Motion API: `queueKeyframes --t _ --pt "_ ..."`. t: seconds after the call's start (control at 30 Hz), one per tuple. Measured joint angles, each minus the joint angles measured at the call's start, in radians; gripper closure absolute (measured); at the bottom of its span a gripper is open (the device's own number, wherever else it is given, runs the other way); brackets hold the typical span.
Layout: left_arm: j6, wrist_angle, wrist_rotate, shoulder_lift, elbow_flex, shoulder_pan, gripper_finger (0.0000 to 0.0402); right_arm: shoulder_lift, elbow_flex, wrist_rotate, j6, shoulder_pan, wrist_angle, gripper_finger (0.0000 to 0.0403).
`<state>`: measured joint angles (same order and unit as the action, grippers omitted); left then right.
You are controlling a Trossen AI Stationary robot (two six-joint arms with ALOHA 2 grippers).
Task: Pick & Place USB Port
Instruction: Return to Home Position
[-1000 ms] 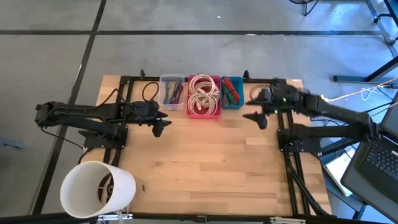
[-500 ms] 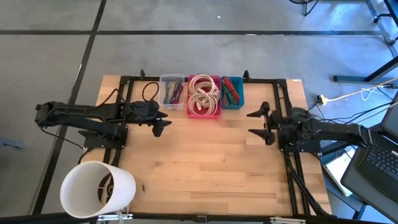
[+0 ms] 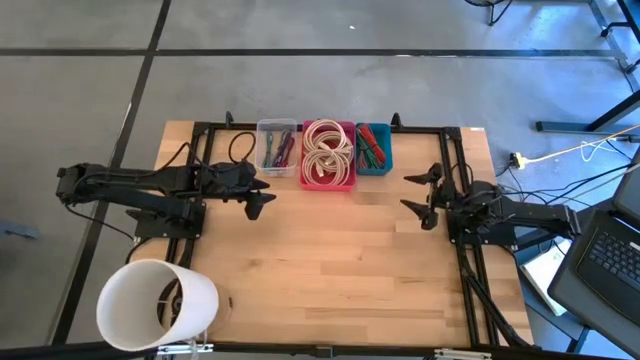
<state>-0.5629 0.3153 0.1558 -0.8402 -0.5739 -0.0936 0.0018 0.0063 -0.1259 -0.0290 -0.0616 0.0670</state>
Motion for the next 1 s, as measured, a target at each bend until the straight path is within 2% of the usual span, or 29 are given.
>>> queueKeyframes --t 0.27,1.0 --pt "0.000 0.000 0.000 0.000 0.000 0.000 0.0167 0.000 0.000 -0.008 -0.002 0.060 -0.012 0.0060" --pt "0.000 0.000 0.000 0.000 0.000 0.000 0.0170 0.004 0.000 -0.005 -0.003 0.061 -0.013 0.0060"
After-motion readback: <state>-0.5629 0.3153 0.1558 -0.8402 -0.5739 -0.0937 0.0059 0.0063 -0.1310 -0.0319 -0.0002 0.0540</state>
